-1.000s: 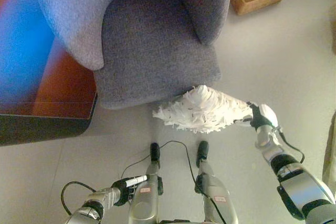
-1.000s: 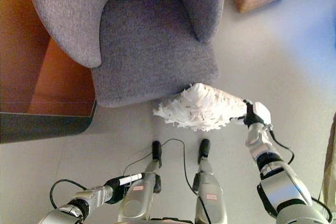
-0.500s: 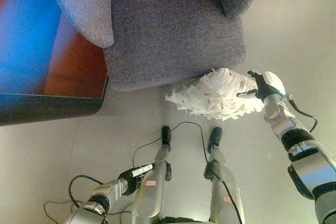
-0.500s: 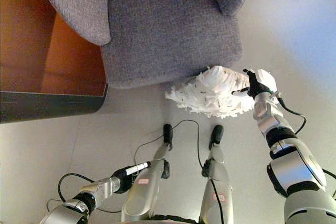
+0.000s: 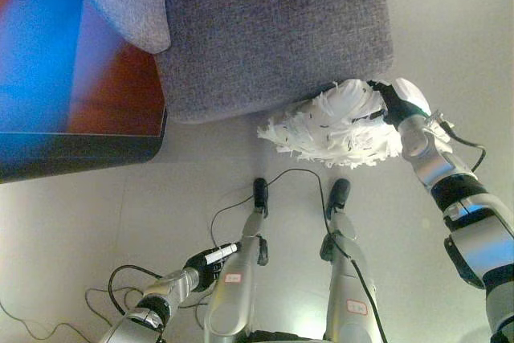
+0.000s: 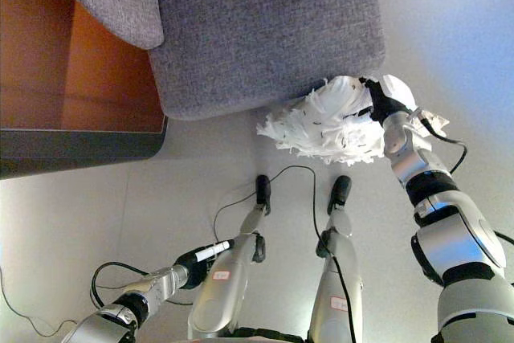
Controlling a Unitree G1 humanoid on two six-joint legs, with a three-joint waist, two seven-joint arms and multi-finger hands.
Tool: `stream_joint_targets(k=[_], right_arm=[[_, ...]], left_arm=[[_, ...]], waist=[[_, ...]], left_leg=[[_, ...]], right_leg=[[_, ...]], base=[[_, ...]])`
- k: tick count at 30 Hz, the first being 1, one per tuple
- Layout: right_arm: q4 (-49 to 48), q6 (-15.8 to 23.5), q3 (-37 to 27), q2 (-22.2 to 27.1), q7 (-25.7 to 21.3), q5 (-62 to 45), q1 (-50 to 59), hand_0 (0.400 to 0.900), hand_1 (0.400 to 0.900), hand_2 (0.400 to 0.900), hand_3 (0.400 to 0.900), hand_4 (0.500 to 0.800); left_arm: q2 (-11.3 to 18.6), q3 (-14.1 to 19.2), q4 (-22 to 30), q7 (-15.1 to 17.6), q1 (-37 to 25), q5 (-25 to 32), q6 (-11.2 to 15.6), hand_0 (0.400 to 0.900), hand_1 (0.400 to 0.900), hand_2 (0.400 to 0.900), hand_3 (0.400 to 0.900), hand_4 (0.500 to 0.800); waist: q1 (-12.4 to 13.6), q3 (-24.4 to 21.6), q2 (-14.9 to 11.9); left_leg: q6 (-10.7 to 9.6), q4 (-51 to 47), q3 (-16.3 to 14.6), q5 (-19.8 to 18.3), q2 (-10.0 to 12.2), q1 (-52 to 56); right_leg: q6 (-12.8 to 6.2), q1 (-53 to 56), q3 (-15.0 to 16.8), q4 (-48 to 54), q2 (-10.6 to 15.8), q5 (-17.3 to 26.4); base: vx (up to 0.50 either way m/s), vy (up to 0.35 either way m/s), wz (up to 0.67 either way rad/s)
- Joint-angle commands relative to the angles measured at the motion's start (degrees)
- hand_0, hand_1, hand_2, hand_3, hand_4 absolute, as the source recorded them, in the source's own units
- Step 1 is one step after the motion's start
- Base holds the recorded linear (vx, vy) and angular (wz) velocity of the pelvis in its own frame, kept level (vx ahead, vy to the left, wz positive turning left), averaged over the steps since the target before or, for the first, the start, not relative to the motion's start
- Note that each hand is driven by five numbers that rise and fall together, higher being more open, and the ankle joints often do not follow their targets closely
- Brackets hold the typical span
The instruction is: Pick up the pillow and put it on the sofa.
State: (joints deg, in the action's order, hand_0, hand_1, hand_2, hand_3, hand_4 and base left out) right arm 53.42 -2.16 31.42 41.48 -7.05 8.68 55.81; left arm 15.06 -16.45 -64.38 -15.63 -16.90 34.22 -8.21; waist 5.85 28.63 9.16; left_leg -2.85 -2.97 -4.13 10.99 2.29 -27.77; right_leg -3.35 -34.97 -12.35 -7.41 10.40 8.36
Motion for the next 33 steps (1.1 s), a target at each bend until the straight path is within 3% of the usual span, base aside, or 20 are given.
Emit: stream_joint_targets(k=[1,8,9,10,11,12,17,18,25,26,28,29,33], right_arm=[[-5.65,-0.61,3.40,6.17,-0.99,-0.06,9.80,0.900,0.900,0.900,0.900,0.800],[-6.24,-4.37,5.58,6.55,-0.86,-0.57,14.89,0.900,0.900,0.900,0.900,0.800],[-5.81,-3.76,6.11,6.36,1.64,-1.76,15.79,0.900,0.900,0.900,0.900,0.800],[-6.36,-3.35,6.17,6.18,2.81,-1.57,16.13,0.833,0.833,0.833,0.833,0.760],[-6.81,-3.71,6.19,6.19,3.47,-1.19,16.12,0.565,0.565,0.565,0.565,0.599],[-7.10,-4.08,6.58,6.26,3.84,-2.02,16.19,0.400,0.400,0.400,0.400,0.500],[-7.06,-3.99,5.92,6.95,3.81,-5.47,15.89,0.400,0.400,0.400,0.400,0.500],[-6.76,-3.68,5.72,6.96,3.64,-5.72,15.29,0.400,0.400,0.400,0.400,0.500],[-5.68,-2.51,3.96,8.23,3.64,-6.42,14.62,0.400,0.400,0.400,0.400,0.500],[-5.60,-2.41,3.90,8.44,3.72,-6.43,15.16,0.400,0.400,0.400,0.400,0.500],[-5.54,-1.99,3.78,8.50,3.97,-6.50,14.46,0.400,0.400,0.400,0.400,0.500],[-5.60,-1.97,3.52,8.65,4.26,-6.77,14.66,0.400,0.400,0.400,0.400,0.500],[-5.92,-0.92,2.99,9.05,6.82,-6.92,13.02,0.400,0.400,0.400,0.400,0.500]], left_arm=[[0.53,-3.53,-2.40,0.12,4.82,-0.23,-1.82,0.900,0.900,0.900,0.900,0.800],[1.21,-3.28,-1.93,-0.21,5.63,0.89,-1.54,0.900,0.900,0.900,0.900,0.800],[1.38,-2.87,-1.88,-0.58,5.92,0.65,-1.29,0.900,0.900,0.900,0.900,0.800],[1.63,-2.61,-1.76,-0.64,6.01,0.78,-1.28,0.900,0.900,0.900,0.900,0.800],[1.74,-2.47,-1.64,-0.56,6.09,0.79,-1.28,0.900,0.900,0.900,0.900,0.800],[1.71,-2.44,-1.63,-0.53,6.15,0.79,-1.15,0.900,0.900,0.900,0.900,0.800],[2.27,-2.38,-0.43,-0.71,7.17,0.71,-0.23,0.900,0.900,0.900,0.900,0.800],[2.27,-2.63,-0.34,-0.66,7.79,0.73,-0.01,0.900,0.900,0.900,0.900,0.800],[2.61,-2.56,0.10,-1.13,8.55,0.44,0.57,0.900,0.900,0.900,0.900,0.800],[2.73,-2.30,0.09,-1.28,8.15,0.33,0.68,0.900,0.900,0.900,0.900,0.800],[2.87,-2.34,0.30,-1.28,8.57,0.05,0.32,0.900,0.900,0.900,0.900,0.800],[3.03,-2.13,0.59,-1.42,8.27,-0.17,0.17,0.900,0.900,0.900,0.900,0.800],[3.63,-1.78,1.06,-1.95,8.53,-0.79,-0.07,0.900,0.900,0.900,0.900,0.800]], waist=[[1.76,1.17,1.67],[2.86,1.17,2.27],[3.10,1.17,2.41],[3.20,1.17,2.30],[3.27,1.17,2.14],[3.31,1.17,2.07],[3.63,1.17,1.69],[3.36,1.17,1.37],[3.09,1.17,1.02],[3.33,1.17,1.21],[2.98,1.17,0.73],[3.16,1.17,0.82],[2.87,1.17,-0.29]], left_leg=[[-0.24,4.01,1.34,-2.18,-3.67,-6.14],[0.05,6.93,1.66,-2.58,-3.39,-11.10],[0.12,7.20,1.70,-2.69,-3.33,-11.72],[0.11,7.64,1.78,-2.67,-3.22,-12.46],[0.12,7.94,1.82,-2.70,-3.19,-12.73],[0.13,8.09,1.84,-2.72,-3.19,-12.91],[0.40,9.32,2.32,-3.14,-3.04,-13.94],[0.16,9.15,2.38,-4.46,-3.38,-12.42],[0.16,9.21,2.05,-5.06,-3.20,-10.89],[0.45,9.27,1.90,-3.82,-2.82,-12.07],[0.19,9.29,1.97,-5.46,-3.09,-9.84],[0.48,9.51,1.83,-4.39,-2.75,-10.67],[0.57,9.11,1.57,-5.06,-2.52,-7.59]], right_leg=[[-1.59,-3.93,-0.74,-12.04,-2.54,-10.15],[-1.27,-8.60,-0.64,-15.31,-2.16,-11.07],[-1.12,-9.21,-0.52,-15.74,-2.29,-11.33],[-1.13,-9.95,-0.52,-16.27,-2.20,-11.34],[-1.14,-10.16,-0.57,-16.44,-2.17,-11.33],[-1.12,-10.29,-0.62,-16.55,-2.15,-11.37],[-1.06,-11.20,-0.61,-17.45,-1.98,-11.53],[-1.66,-10.10,-0.09,-18.04,-1.62,-13.25],[-1.72,-8.56,-0.44,-17.11,-1.52,-12.96],[-1.15,-9.28,-1.10,-16.17,-1.79,-11.14],[-1.62,-7.60,-0.72,-16.64,-1.56,-12.88],[-1.00,-8.04,-1.37,-15.76,-1.83,-11.13],[-0.95,-4.88,-1.81,-14.24,-2.07,-10.89]], base=[[-0.01,0.044,0.04],[-0.01,0.015,0.04],[0.00,0.000,0.00],[0.00,0.000,0.00],[0.00,0.000,0.00],[0.00,0.000,0.00],[0.01,-0.005,-0.01],[0.07,-0.021,0.00],[-0.01,0.006,-0.03],[-0.10,0.017,-0.07],[-0.02,0.003,-0.05],[-0.01,0.002,-0.04],[-0.02,-0.004,-0.04]])
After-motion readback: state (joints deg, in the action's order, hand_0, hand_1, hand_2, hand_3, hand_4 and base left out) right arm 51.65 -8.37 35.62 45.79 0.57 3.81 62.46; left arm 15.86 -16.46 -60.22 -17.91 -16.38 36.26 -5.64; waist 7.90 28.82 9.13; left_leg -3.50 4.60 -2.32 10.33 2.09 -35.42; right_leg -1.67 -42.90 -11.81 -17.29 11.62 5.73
